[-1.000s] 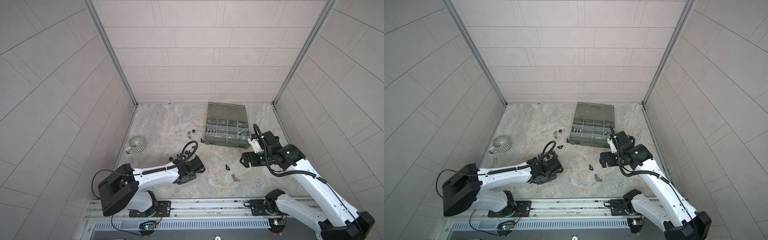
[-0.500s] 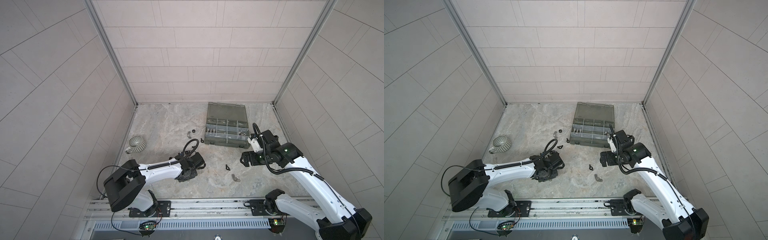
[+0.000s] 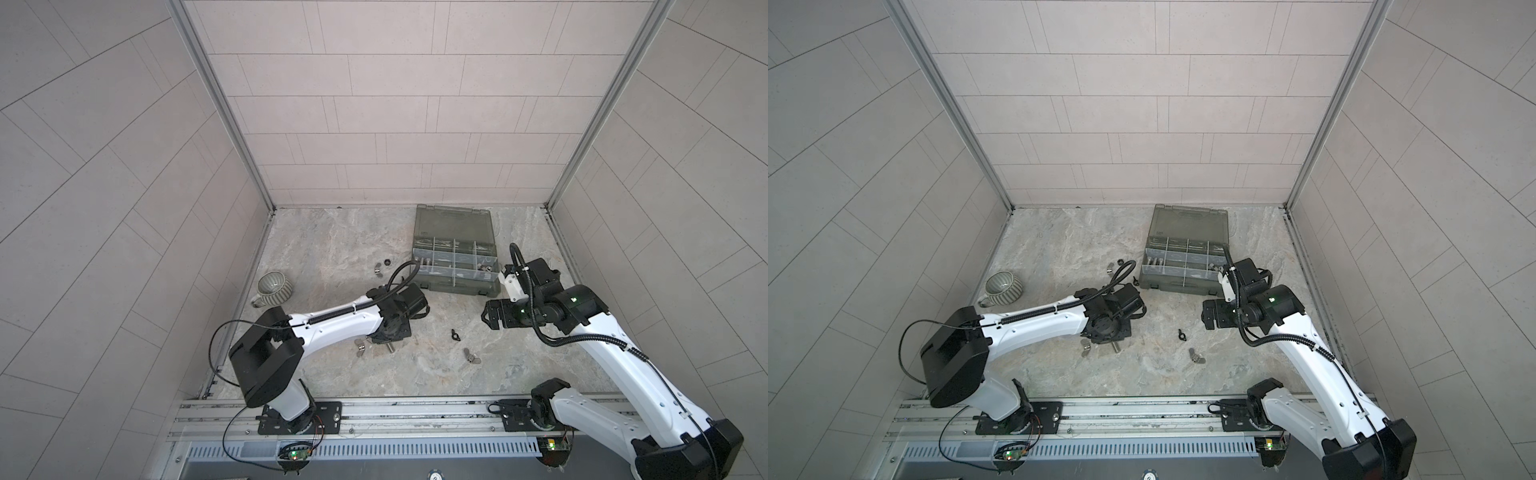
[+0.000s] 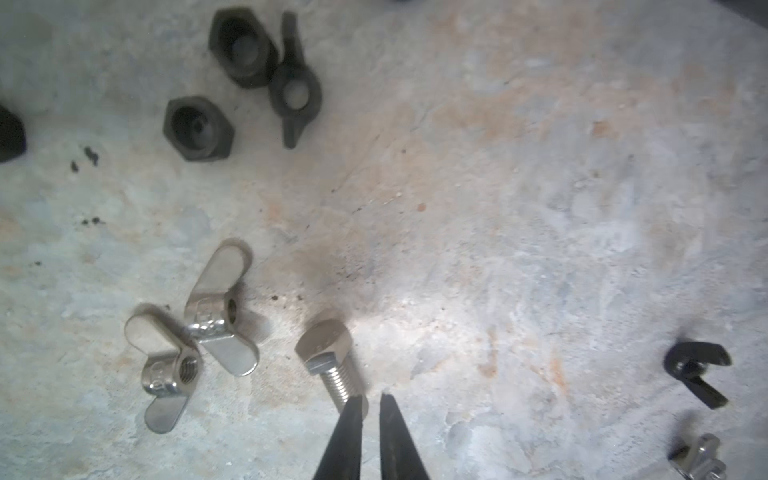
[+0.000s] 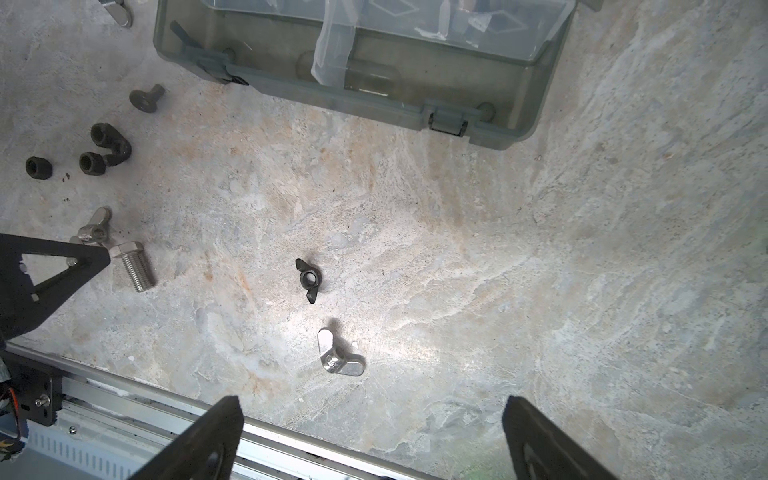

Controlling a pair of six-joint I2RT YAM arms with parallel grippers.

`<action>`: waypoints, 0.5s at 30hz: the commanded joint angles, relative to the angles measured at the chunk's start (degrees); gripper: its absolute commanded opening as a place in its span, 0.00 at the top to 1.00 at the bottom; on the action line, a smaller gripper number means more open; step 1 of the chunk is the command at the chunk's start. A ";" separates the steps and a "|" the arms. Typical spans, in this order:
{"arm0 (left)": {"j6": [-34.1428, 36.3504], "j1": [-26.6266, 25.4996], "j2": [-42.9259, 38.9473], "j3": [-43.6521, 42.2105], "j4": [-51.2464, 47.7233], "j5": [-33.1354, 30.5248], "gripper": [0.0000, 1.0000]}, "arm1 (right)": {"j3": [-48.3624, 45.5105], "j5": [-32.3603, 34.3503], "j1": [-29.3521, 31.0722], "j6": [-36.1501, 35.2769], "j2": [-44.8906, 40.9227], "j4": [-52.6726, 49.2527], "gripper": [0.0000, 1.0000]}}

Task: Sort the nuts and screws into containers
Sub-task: 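Lower the left gripper around a silver hex bolt near the wing nuts, then close the left gripper on the silver hex bolt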

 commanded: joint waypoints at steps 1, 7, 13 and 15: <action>4.91 0.82 2.66 3.99 -4.85 -0.64 0.85 | 0.93 0.72 -0.75 0.10 -0.94 -0.45 0.01; 5.93 1.90 1.94 3.98 -6.39 -0.53 0.81 | 1.50 1.38 -1.20 0.06 -1.37 -1.16 0.01; 2.19 1.92 -1.99 -2.22 -3.42 0.46 0.74 | 0.51 0.49 -1.21 -0.30 -1.38 -1.44 0.01; 0.61 1.77 -2.77 -4.37 -2.08 0.82 0.73 | 0.26 0.40 -1.20 -0.61 -1.65 -1.77 0.01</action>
